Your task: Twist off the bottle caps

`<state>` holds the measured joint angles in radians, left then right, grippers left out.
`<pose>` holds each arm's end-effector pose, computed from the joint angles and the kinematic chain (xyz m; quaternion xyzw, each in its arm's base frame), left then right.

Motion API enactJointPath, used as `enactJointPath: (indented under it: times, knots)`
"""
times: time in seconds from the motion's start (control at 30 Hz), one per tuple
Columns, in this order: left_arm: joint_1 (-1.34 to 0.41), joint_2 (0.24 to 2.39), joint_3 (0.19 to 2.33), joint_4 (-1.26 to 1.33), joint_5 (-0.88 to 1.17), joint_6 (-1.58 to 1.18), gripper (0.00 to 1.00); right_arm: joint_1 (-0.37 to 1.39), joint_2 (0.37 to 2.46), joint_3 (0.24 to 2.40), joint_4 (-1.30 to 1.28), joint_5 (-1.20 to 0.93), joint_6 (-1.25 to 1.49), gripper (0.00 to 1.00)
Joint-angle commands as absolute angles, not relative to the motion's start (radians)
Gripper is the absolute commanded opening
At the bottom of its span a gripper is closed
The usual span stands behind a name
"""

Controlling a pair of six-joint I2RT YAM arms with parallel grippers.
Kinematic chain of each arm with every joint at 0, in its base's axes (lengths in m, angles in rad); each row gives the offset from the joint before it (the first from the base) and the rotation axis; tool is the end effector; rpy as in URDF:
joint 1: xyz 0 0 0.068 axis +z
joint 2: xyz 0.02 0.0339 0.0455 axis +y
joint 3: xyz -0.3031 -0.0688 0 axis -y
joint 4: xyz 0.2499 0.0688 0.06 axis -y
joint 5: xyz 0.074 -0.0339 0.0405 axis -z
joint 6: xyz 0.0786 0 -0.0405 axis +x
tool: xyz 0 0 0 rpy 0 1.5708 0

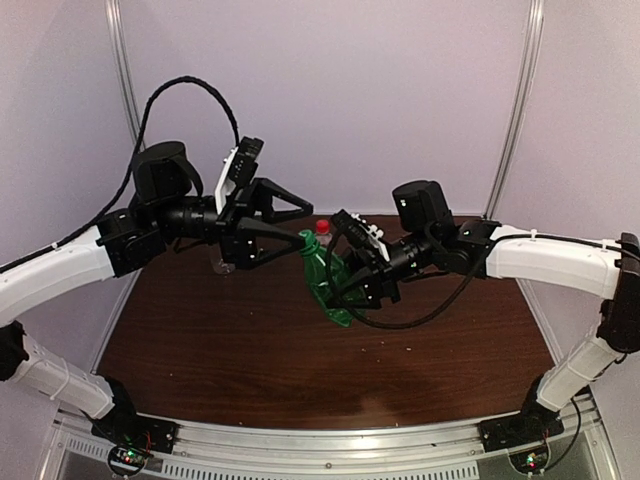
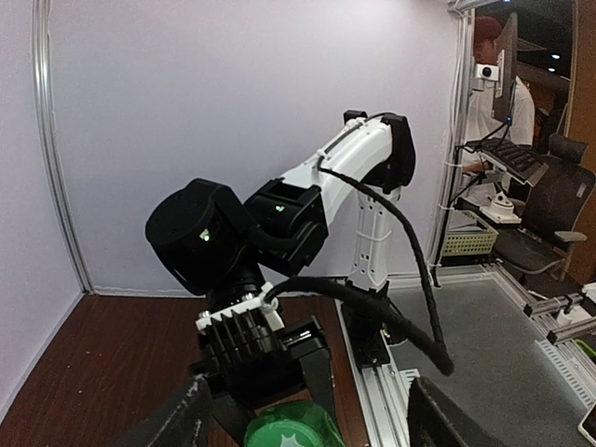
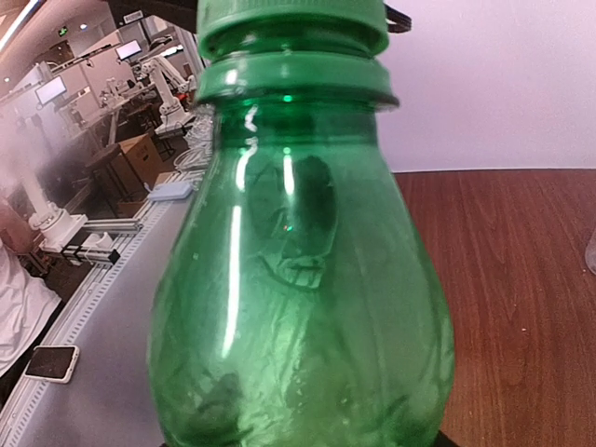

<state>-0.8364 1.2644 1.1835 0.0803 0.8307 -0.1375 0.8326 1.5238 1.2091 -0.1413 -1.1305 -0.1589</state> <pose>0.1643 -0.2686 0.4420 0.4896 0.5104 -0.5549 0.4381 0.1886 0.3130 0.3486 -0.5901 0.4956 0.5766 0.2714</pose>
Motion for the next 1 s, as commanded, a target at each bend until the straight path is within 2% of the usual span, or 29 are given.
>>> enactJointPath:
  times: [0.0, 0.37, 0.6, 0.97]
  knots:
    - [-0.830, 1.300, 1.185, 0.139, 0.918, -0.122, 0.71, 0.828, 1.533, 1.246, -0.141, -1.228, -0.164, 0.46]
    - [-0.830, 1.341, 1.181, 0.177, 0.960, -0.156, 0.47, 0.827, 1.531, 1.240, -0.133, -1.247, -0.161, 0.46]
    - [-0.830, 1.348, 1.172, 0.188, 0.965, -0.165, 0.43, 0.820, 1.520, 1.234, -0.120, -1.241, -0.153, 0.45]
    - [-0.830, 1.347, 1.159, 0.198, 0.922, -0.196, 0.25, 0.805, 1.487, 1.213, -0.085, -1.121, -0.118, 0.42]
